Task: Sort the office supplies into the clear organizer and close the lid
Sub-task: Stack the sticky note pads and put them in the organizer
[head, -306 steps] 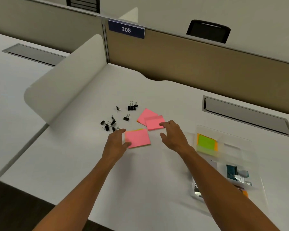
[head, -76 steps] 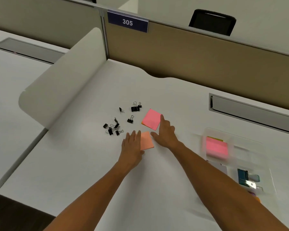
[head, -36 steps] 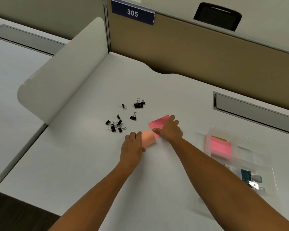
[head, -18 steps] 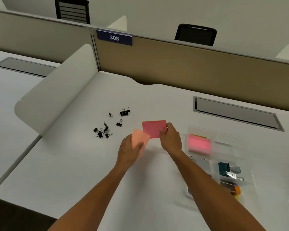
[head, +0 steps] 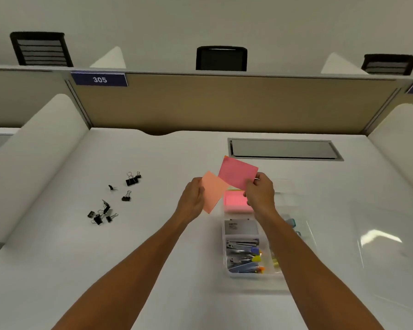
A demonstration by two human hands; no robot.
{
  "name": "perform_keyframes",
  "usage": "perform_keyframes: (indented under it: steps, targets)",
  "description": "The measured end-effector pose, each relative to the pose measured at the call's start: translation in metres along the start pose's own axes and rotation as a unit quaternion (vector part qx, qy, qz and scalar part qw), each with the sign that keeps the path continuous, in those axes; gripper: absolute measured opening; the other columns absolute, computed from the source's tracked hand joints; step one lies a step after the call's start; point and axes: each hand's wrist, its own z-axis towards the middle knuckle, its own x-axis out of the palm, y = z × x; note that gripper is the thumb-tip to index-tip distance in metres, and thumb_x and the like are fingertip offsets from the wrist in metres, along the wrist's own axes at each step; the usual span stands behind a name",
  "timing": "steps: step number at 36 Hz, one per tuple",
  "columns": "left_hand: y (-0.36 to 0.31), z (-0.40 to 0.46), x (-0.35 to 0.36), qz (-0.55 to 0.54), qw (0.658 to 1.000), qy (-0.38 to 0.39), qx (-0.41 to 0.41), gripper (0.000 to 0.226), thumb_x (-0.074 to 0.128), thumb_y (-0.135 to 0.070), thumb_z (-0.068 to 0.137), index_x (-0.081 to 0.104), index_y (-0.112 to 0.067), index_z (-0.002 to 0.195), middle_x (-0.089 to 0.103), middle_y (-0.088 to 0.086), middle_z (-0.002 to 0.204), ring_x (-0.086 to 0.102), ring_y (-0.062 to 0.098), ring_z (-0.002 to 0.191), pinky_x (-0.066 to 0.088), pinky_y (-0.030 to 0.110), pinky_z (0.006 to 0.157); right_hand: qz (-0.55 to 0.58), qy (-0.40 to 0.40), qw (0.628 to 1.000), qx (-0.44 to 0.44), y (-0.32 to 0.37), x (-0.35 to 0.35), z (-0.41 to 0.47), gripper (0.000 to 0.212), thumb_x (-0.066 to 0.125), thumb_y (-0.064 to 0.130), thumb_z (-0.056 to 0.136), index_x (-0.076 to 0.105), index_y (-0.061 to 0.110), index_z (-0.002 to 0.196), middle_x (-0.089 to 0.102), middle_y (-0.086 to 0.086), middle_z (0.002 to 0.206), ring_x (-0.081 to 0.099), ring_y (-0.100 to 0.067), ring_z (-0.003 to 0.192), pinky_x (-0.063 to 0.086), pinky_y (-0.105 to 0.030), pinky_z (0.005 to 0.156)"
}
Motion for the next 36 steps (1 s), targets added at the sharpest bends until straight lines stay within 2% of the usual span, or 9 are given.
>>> perform_keyframes:
  steps: [3,7,14,18,23,26,30,33,36]
  targets:
    - [-0.014,0.016,0.011,0.009,1.000,0.021,-0.001,0.033,0.030,-0.016,0.104,0.041,-0.008,0.135,0.053,0.010,0.126,0.054,0.024,0.106,0.045,0.035,0.082,0.010,-0.047,0.999,0.004,-0.008,-0.018,0.006,0.010,0.048,0.020,0.094,0.056,0.026,0.096,0.066,0.000,0.094,0.066,-0.026,0.084,0.054,-0.042,0.068]
    - [-0.031,0.037,0.026,0.054,0.997,0.044,0.014,0.032,0.036,-0.006,0.099,0.045,-0.010,0.129,0.053,0.011,0.123,0.054,0.023,0.098,0.045,0.034,0.074,0.019,-0.095,0.995,0.018,-0.016,-0.044,0.014,0.013,0.050,0.024,0.099,0.057,0.018,0.108,0.065,-0.003,0.102,0.066,-0.029,0.093,0.056,-0.047,0.079]
    - [-0.051,0.066,0.048,0.166,0.982,0.076,0.057,0.043,0.046,0.001,0.088,0.055,-0.014,0.127,0.052,0.011,0.113,0.053,0.025,0.094,0.042,0.030,0.072,0.046,-0.132,0.989,0.039,-0.034,-0.081,0.018,0.018,0.051,0.025,0.099,0.057,0.016,0.114,0.065,-0.009,0.107,0.063,-0.028,0.092,0.055,-0.040,0.076]
    - [-0.056,0.074,0.060,0.197,0.973,0.089,0.079,0.042,0.044,0.005,0.087,0.060,-0.013,0.121,0.053,0.009,0.101,0.054,0.026,0.091,0.041,0.029,0.070,0.043,-0.133,0.989,0.048,-0.042,-0.090,0.018,0.017,0.051,0.026,0.100,0.057,0.017,0.113,0.064,-0.006,0.105,0.065,-0.030,0.098,0.058,-0.048,0.084]
    - [-0.054,0.079,0.071,0.208,0.968,0.109,0.088,0.037,0.042,0.003,0.092,0.063,-0.010,0.119,0.063,0.013,0.110,0.059,0.029,0.100,0.046,0.032,0.080,0.047,-0.123,0.990,0.051,-0.050,-0.095,0.015,0.018,0.051,0.024,0.099,0.057,0.017,0.114,0.064,-0.007,0.107,0.064,-0.031,0.099,0.056,-0.047,0.084]
    - [-0.051,0.078,0.078,0.206,0.969,0.121,0.070,0.036,0.043,0.003,0.093,0.063,-0.008,0.120,0.064,0.014,0.115,0.061,0.028,0.099,0.048,0.031,0.079,0.049,-0.116,0.991,0.056,-0.053,-0.095,0.014,0.018,0.051,0.023,0.099,0.057,0.016,0.115,0.064,-0.009,0.108,0.064,-0.030,0.098,0.055,-0.043,0.082]
    - [-0.045,0.073,0.085,0.204,0.969,0.122,0.074,0.036,0.047,0.003,0.092,0.061,-0.005,0.125,0.064,0.015,0.119,0.060,0.029,0.106,0.046,0.031,0.088,0.029,-0.098,0.993,0.060,-0.054,-0.092,0.013,0.020,0.050,0.022,0.099,0.057,0.014,0.116,0.064,-0.008,0.107,0.065,-0.031,0.099,0.056,-0.047,0.085]
    - [-0.040,0.070,0.087,0.208,0.968,0.116,0.078,0.040,0.048,0.005,0.090,0.058,-0.006,0.127,0.059,0.015,0.122,0.056,0.028,0.109,0.043,0.030,0.091,0.013,-0.081,0.995,0.056,-0.054,-0.089,0.012,0.019,0.050,0.022,0.099,0.058,0.013,0.114,0.065,-0.007,0.103,0.065,-0.030,0.095,0.057,-0.048,0.082]
    - [-0.036,0.064,0.088,0.180,0.975,0.100,0.079,0.052,0.051,0.011,0.087,0.052,-0.012,0.134,0.048,0.008,0.138,0.050,0.024,0.123,0.043,0.033,0.104,-0.007,-0.066,0.997,0.048,-0.053,-0.083,0.013,0.017,0.049,0.025,0.099,0.060,0.015,0.107,0.065,-0.005,0.096,0.066,-0.028,0.089,0.058,-0.048,0.078]
